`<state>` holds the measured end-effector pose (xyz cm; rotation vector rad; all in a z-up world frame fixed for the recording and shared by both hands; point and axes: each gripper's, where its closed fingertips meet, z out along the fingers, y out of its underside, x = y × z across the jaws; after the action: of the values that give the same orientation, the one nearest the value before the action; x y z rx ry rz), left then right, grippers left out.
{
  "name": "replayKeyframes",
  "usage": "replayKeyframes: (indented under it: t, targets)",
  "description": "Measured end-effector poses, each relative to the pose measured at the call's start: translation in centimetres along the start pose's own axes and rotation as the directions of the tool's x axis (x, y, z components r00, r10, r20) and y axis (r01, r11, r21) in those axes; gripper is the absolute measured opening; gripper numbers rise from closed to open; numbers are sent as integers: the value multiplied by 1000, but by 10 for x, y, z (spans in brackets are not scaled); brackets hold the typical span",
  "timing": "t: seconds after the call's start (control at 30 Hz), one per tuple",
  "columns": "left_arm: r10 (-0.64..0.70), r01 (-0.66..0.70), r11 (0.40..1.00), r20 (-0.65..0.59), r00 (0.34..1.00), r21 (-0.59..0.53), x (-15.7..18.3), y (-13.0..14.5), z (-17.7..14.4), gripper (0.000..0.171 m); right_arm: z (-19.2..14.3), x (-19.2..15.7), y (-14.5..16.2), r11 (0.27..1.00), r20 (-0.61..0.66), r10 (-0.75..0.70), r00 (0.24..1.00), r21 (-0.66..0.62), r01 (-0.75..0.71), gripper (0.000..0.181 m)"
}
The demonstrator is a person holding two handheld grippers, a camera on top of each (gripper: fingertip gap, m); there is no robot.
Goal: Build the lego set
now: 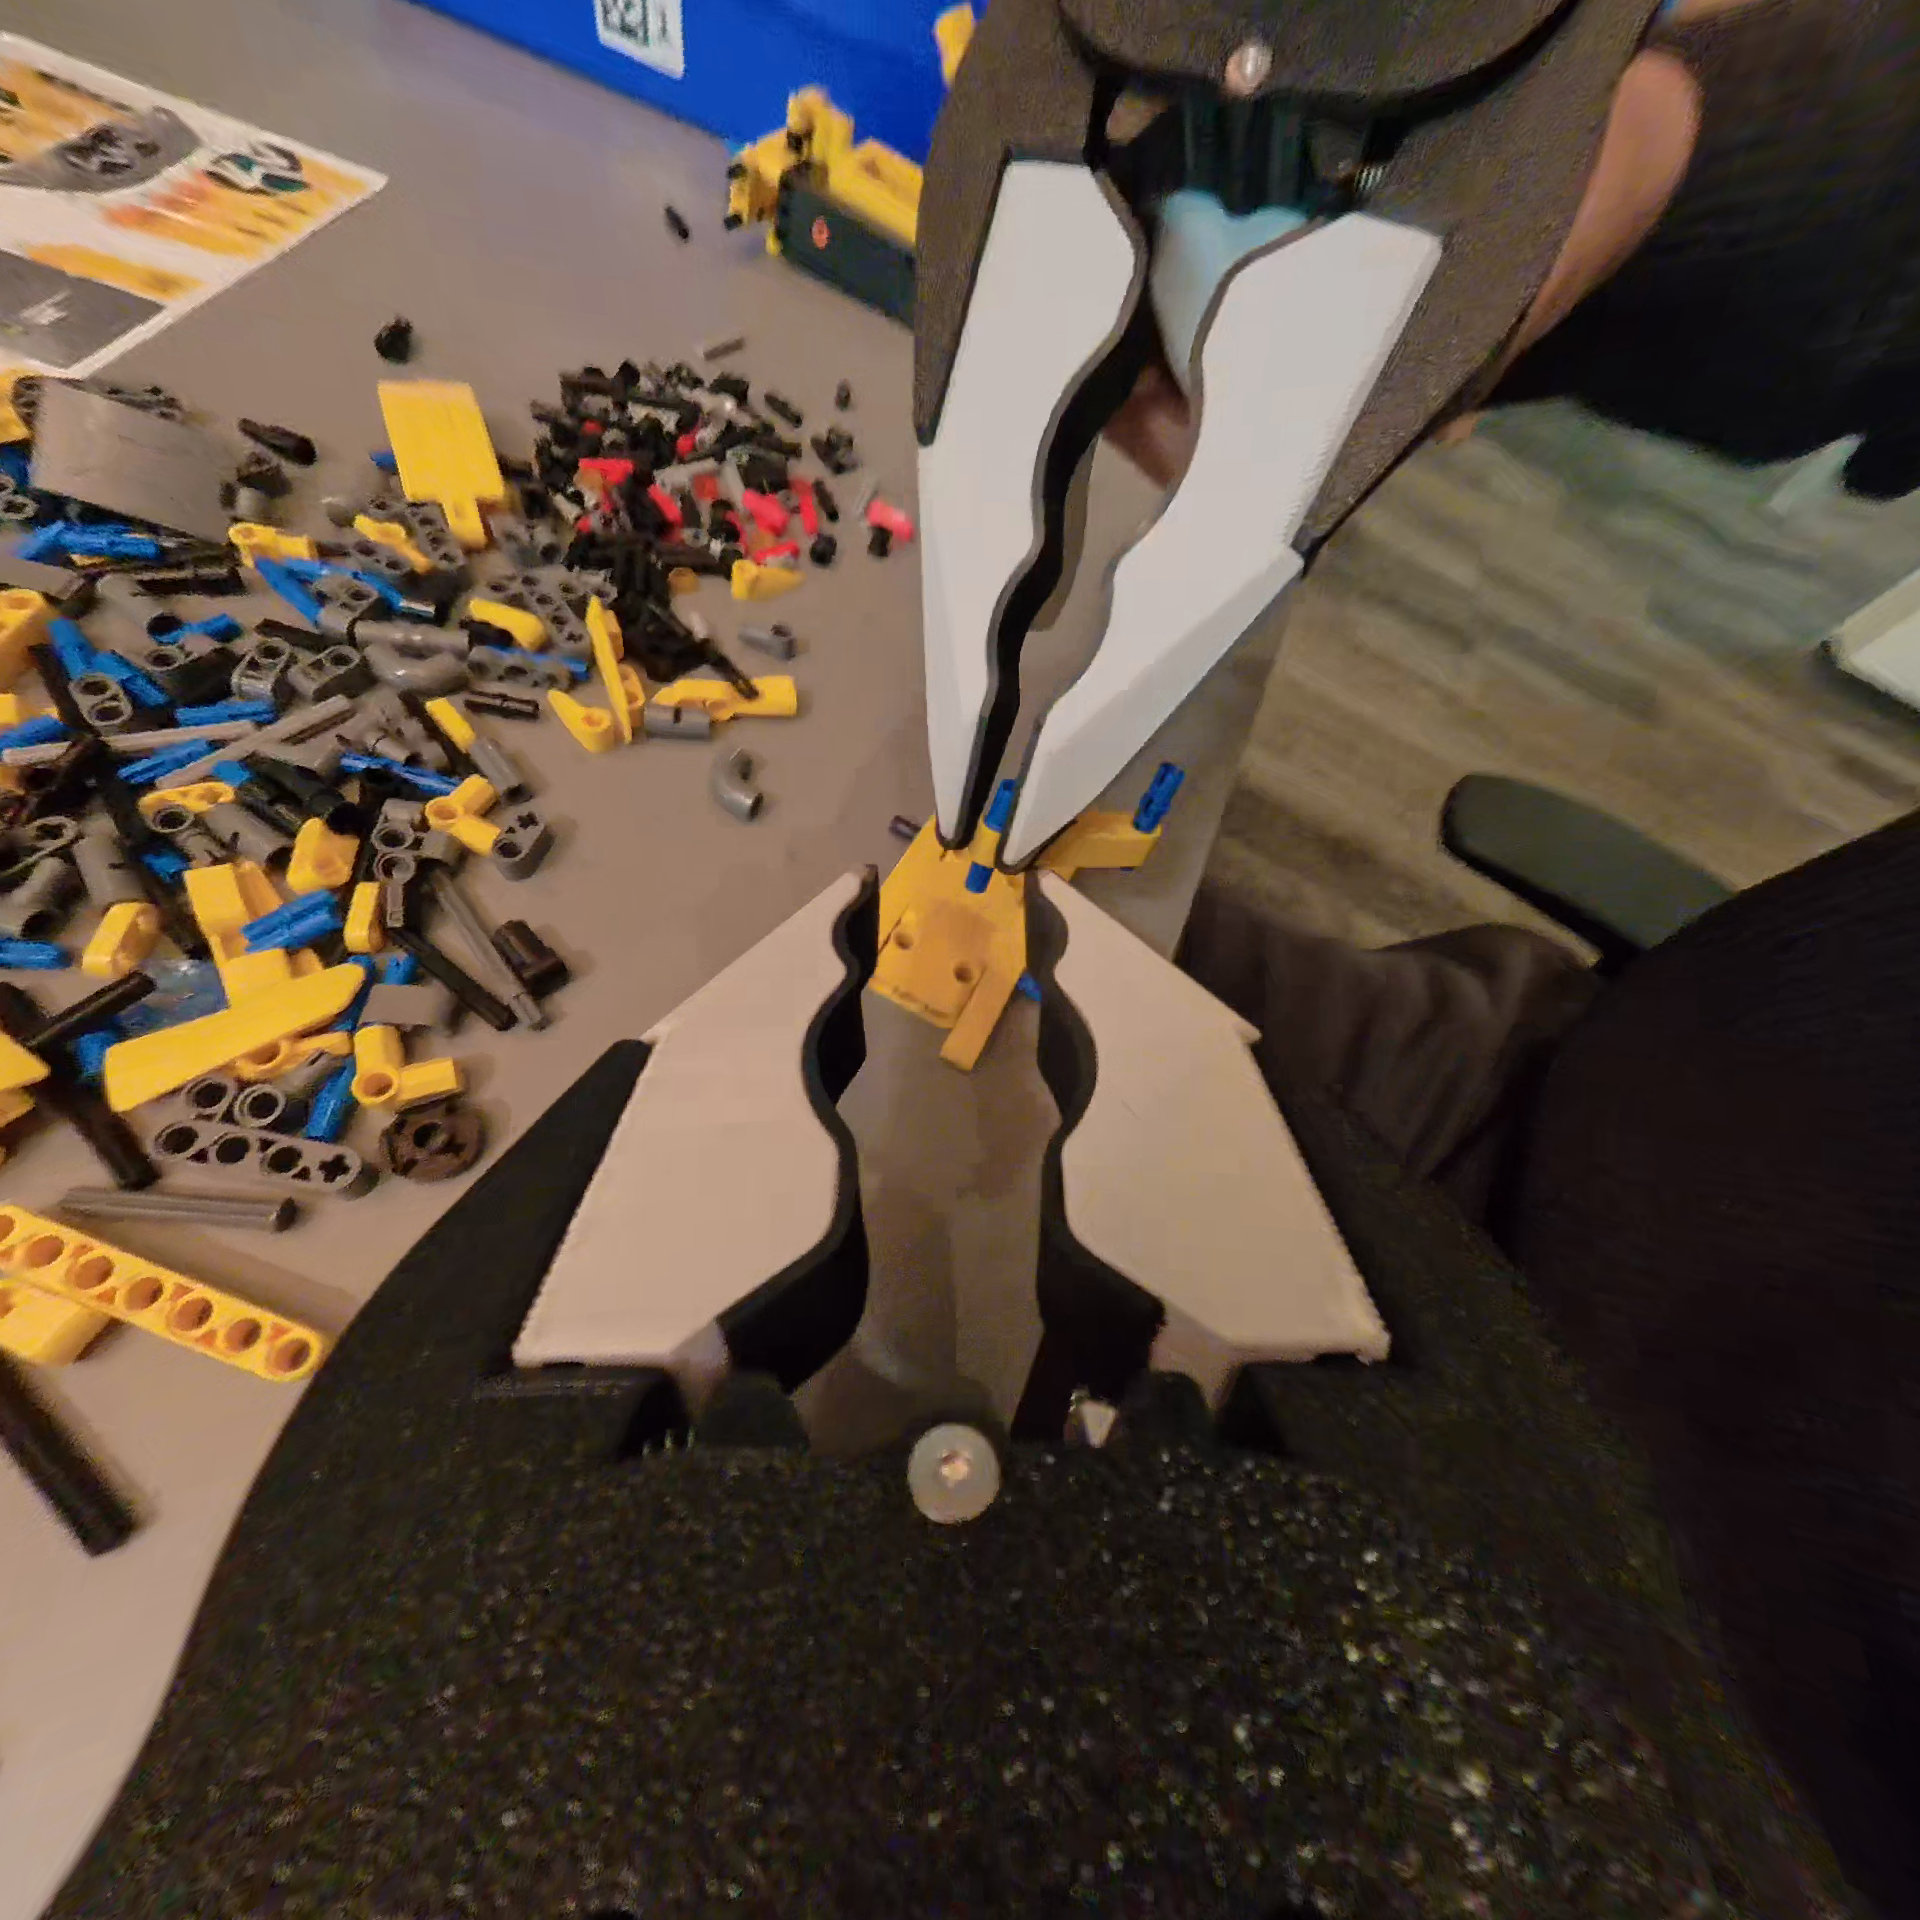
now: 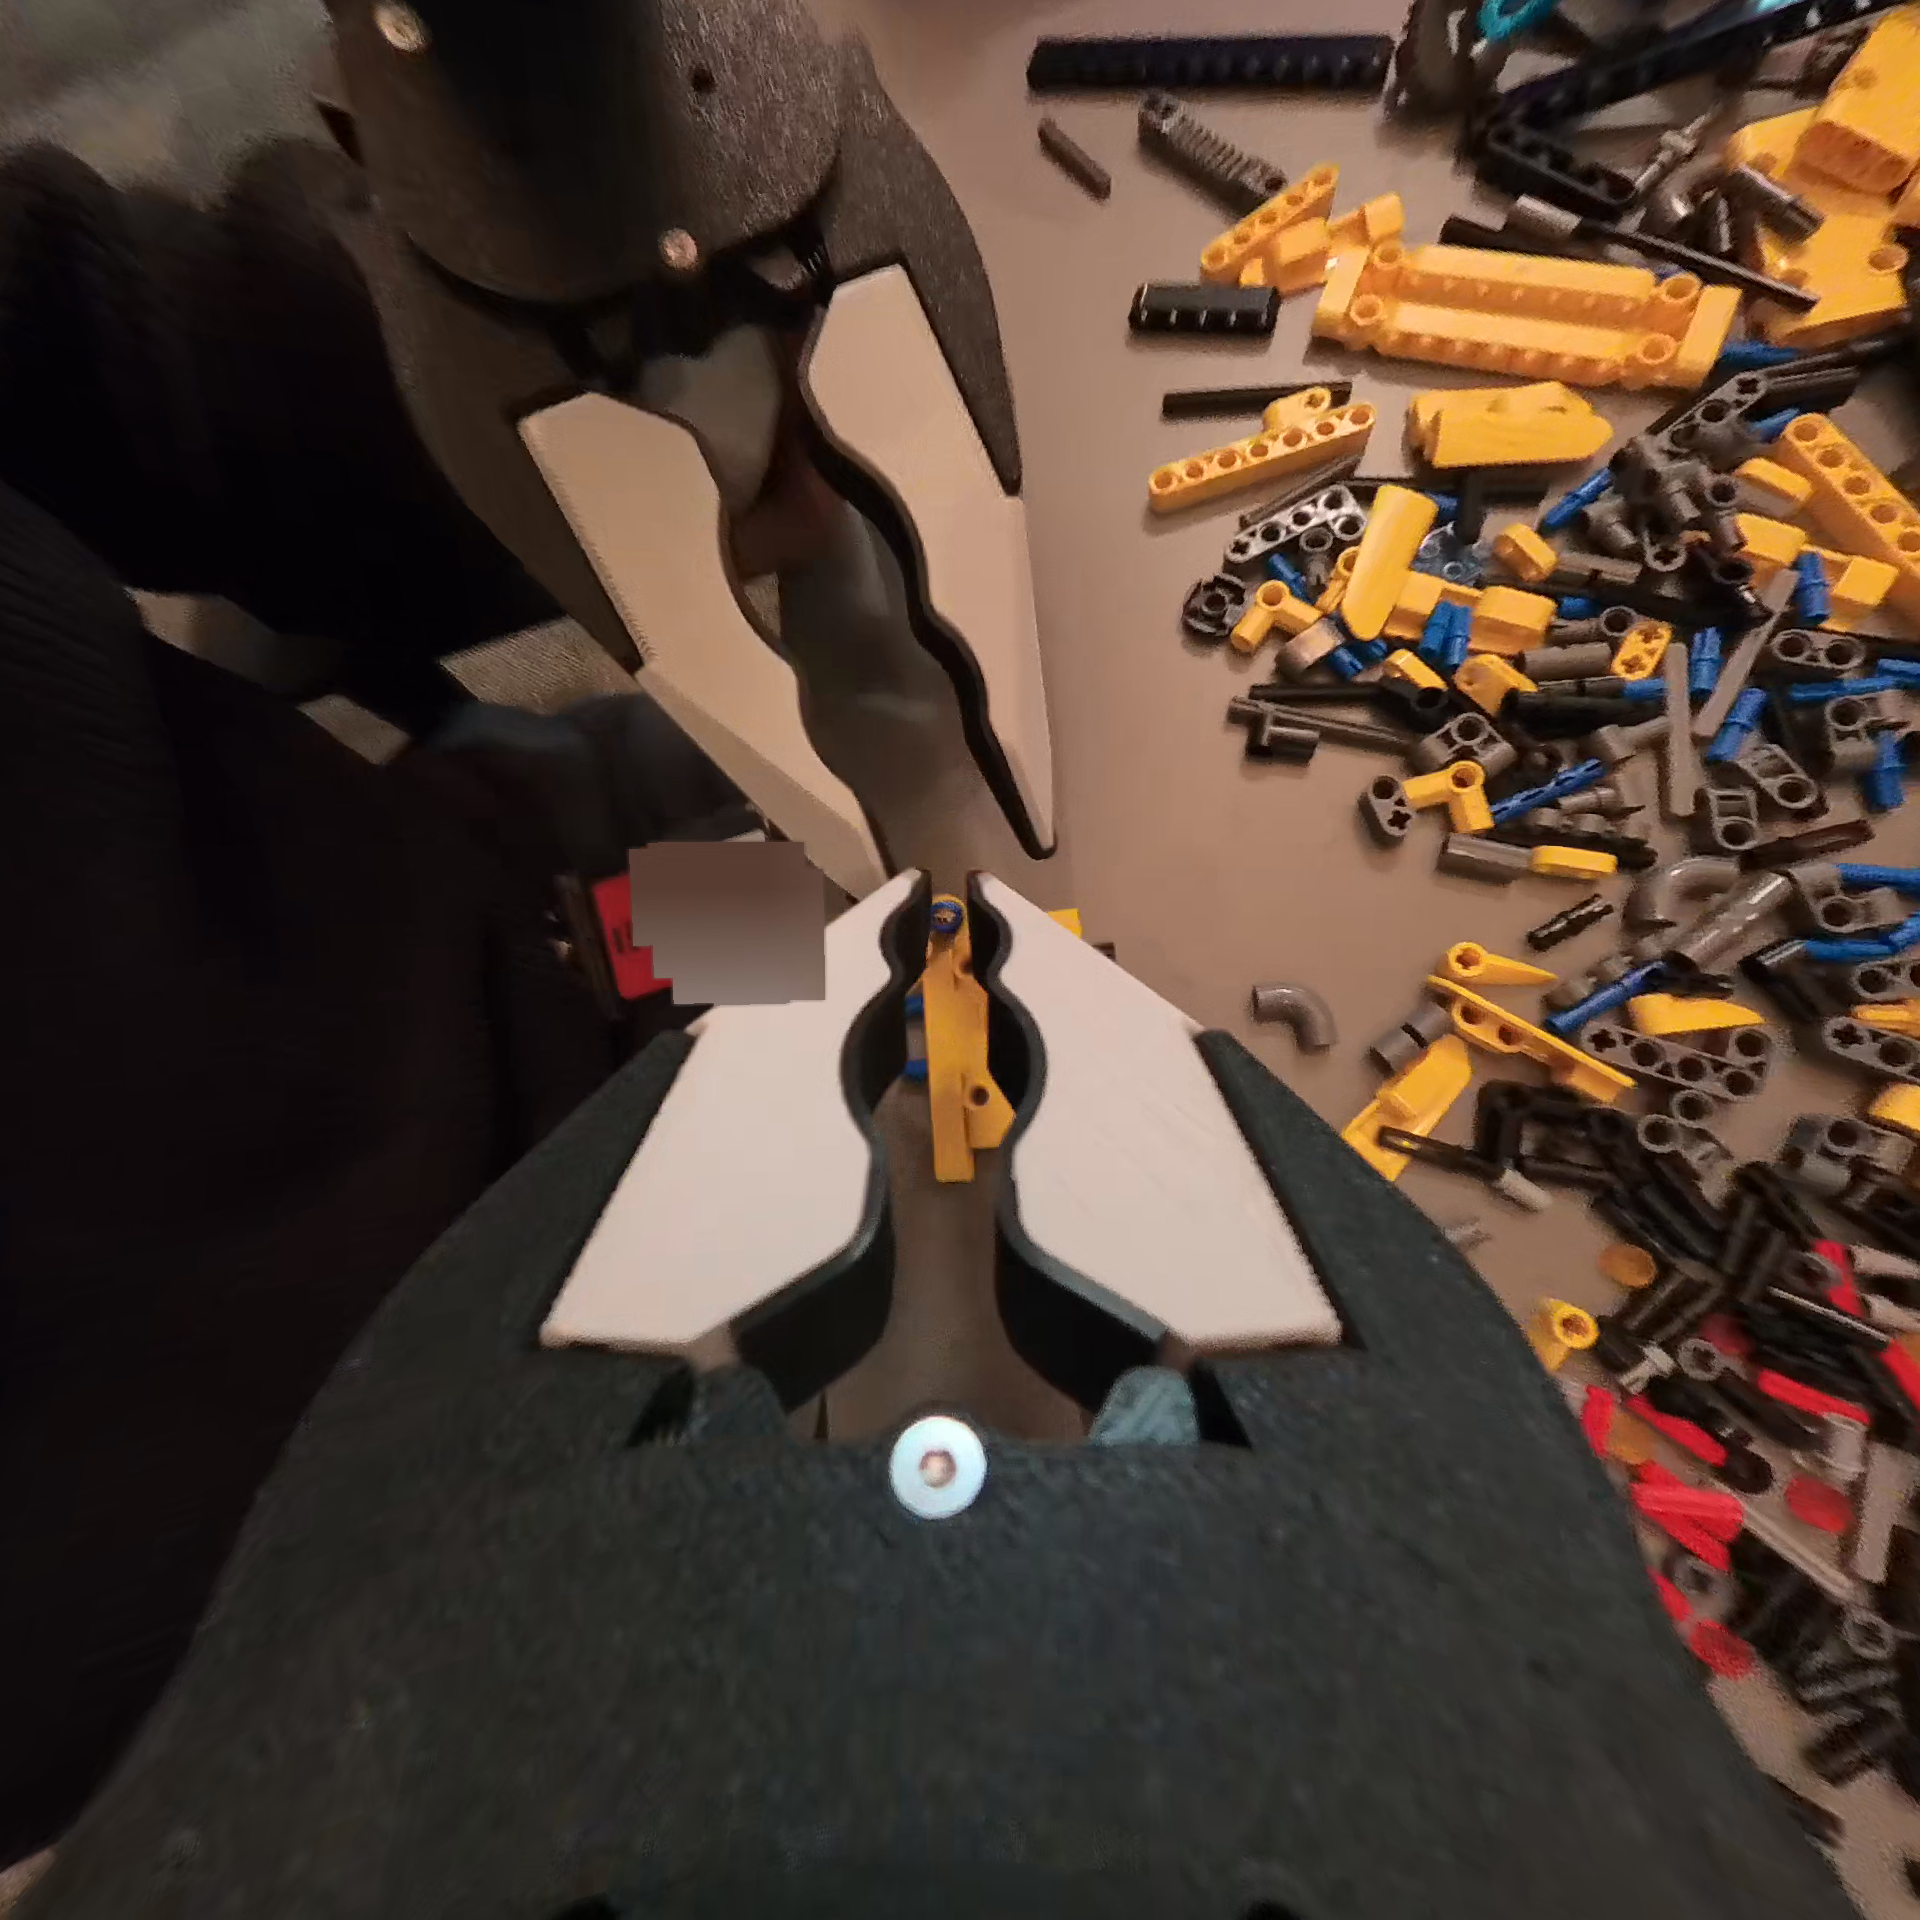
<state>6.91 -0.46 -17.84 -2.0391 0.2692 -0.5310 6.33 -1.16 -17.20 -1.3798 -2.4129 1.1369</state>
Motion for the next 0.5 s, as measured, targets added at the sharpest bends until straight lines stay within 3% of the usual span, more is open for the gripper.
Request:
replayKeyframes:
  t: [0.13,0.23,0.5]
  targets:
    - [-95,120,986,-197,976,117,18,-19,-8,27,-10,-9,-16,984,138,120,983,118,-136,6]
    - [-142,188,972,-281,949,142,24,-24,-11,26,-12,-14,-23,963,220,180,959,160,-218,5]
    - [-258,341,928,-397,880,151,23,-32,-15,19,-16,-14,-31,933,244,223,944,228,-279,3]
